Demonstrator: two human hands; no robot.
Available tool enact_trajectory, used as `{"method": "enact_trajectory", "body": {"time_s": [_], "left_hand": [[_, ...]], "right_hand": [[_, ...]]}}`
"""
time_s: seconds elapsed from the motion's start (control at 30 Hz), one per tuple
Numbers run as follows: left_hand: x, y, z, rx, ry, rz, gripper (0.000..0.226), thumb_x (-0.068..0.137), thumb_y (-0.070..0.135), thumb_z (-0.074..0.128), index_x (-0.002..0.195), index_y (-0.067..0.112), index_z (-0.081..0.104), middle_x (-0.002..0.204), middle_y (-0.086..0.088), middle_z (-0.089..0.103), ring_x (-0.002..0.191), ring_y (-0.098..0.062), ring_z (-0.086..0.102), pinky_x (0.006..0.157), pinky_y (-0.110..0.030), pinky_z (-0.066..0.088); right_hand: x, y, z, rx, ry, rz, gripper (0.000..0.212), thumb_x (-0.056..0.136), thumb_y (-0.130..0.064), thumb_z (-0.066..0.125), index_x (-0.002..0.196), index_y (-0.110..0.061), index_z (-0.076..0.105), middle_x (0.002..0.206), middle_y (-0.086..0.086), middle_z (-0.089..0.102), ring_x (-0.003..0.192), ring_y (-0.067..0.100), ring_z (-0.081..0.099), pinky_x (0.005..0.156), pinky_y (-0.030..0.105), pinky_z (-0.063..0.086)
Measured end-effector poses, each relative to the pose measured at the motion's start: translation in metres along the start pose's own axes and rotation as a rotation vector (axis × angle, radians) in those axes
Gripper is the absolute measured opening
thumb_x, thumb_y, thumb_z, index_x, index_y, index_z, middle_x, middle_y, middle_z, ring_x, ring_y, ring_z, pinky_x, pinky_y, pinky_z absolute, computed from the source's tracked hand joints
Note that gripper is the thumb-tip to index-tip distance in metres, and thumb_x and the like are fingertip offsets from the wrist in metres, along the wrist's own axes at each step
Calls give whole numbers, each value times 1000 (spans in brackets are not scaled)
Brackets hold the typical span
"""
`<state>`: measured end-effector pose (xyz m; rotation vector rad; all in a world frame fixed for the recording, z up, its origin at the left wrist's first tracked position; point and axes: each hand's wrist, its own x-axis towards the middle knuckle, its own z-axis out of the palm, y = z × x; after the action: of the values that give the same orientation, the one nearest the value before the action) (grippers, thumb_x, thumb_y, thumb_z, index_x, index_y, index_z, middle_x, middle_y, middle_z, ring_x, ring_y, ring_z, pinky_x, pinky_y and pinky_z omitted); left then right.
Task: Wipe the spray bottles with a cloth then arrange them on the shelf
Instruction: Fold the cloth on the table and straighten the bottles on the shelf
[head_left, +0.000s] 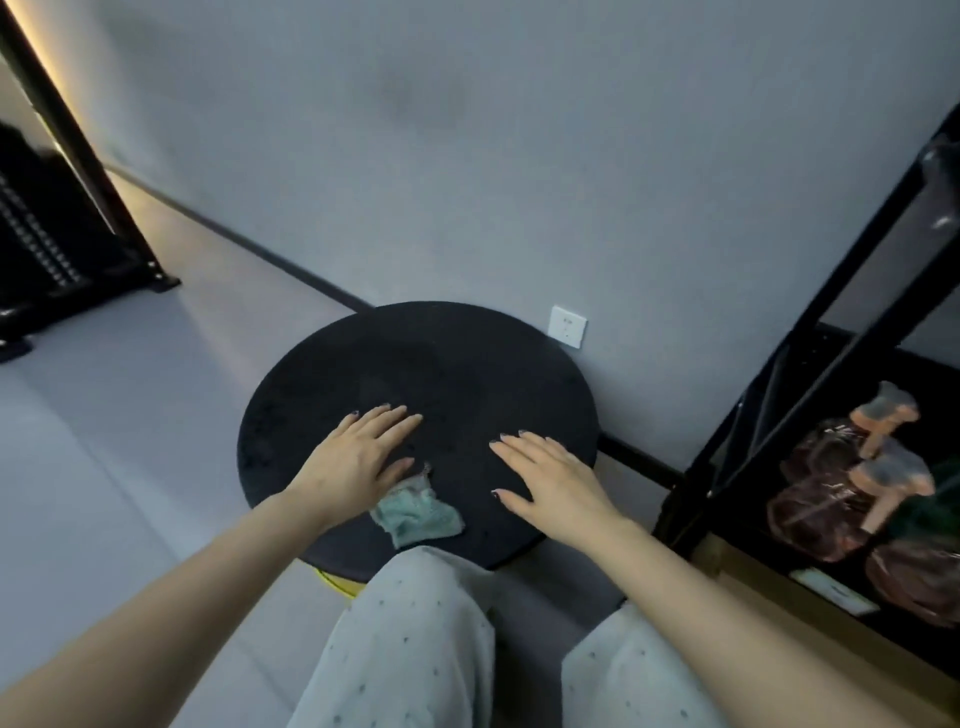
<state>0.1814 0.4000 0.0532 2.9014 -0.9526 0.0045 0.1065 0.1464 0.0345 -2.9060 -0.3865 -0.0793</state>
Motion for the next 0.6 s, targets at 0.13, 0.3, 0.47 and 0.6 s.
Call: {"method": "enact_trajectory", "body": {"time_s": [0.13,0.3,0.47,0.6], "left_hand": [[-1,-37,37,-20,-100,-106,57,99,43,36,150,25,20,157,2,22,146,-18,16,117,-36,12],[5,-62,94,-52,-172,-115,53,98,37,43,148,25,30,154,0,31,140,-19,30,111,-31,21],[4,-59,147,-100,-196,74,51,65,35,85,113,29,67,122,-1,63,102,-17,66,80,-23,51],[2,-60,182,-68,-119,294,24,75,36,65,98,29,64,110,2,56,89,-18,64,70,-24,54]], "right_hand": [[34,-9,44,21,-107,-27,58,98,-43,43,149,-24,24,155,-5,24,144,14,15,117,30,8],[68,-11,98,43,-170,-45,55,99,-40,42,148,-22,25,155,-4,26,143,15,18,117,30,10],[75,-5,148,-16,-250,-227,51,84,-26,70,132,-18,54,135,4,54,127,24,49,108,38,34],[74,1,172,-64,-110,-415,46,58,-28,88,100,-20,72,109,2,68,102,21,65,88,35,54]]}}
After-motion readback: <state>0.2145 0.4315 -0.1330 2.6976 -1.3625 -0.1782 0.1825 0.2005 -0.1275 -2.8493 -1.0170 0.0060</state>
